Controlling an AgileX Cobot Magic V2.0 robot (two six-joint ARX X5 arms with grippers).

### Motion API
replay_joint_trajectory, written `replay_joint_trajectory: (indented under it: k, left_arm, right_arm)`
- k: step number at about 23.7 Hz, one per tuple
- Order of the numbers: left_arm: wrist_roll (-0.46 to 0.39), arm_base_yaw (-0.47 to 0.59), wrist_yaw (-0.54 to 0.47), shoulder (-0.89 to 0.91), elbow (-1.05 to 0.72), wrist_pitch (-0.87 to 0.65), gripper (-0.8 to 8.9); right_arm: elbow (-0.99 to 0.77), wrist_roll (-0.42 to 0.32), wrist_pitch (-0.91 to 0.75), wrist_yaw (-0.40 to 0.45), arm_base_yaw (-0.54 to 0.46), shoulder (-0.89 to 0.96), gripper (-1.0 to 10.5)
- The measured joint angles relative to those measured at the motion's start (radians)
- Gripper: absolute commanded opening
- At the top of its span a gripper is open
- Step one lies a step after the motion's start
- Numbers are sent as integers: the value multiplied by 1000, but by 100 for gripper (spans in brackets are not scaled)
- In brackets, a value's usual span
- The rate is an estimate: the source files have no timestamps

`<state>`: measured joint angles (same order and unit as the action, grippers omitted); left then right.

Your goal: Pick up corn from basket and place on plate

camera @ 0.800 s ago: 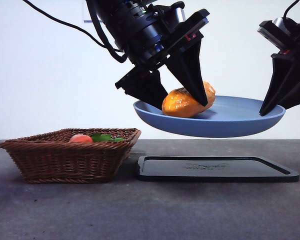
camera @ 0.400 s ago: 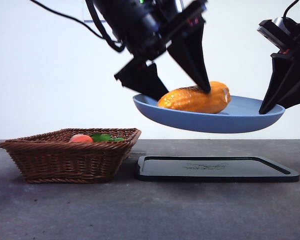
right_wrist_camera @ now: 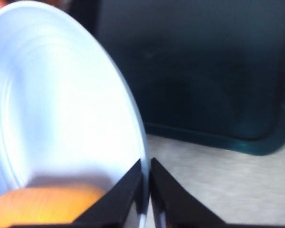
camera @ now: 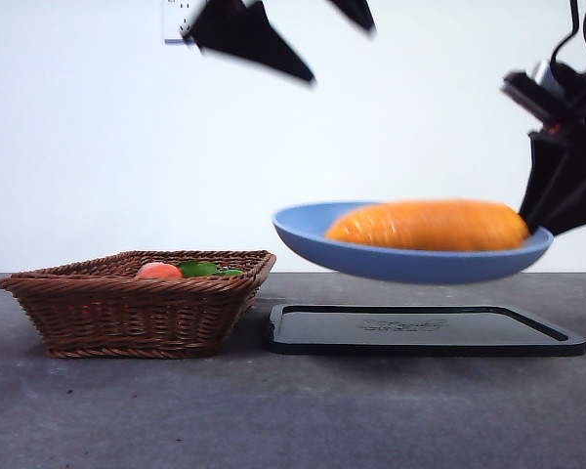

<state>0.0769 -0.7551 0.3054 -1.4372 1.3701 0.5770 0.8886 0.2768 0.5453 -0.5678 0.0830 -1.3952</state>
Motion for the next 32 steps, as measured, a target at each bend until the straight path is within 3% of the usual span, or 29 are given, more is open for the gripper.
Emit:
replay_joint_trajectory:
  k: [7,15,20,23,32]
  left_arm:
    - [0,7,0,203,0,59,352]
    - [4,7,0,256,0,73,352]
    - [12,7,0,256,0,84,352]
    - [13,7,0,256,0,87,352]
    - [15,7,-27,256,0,94,352]
  right_arm:
    - [170,8,-9,13,-43,-232,2]
    - [331,13,-15,26,-43,-451,2]
    - [331,13,-27,36,-43,-474,14]
    - [332,14,-26,32,-42,-474,155]
    - [334,13,58,30,-61,-427,239]
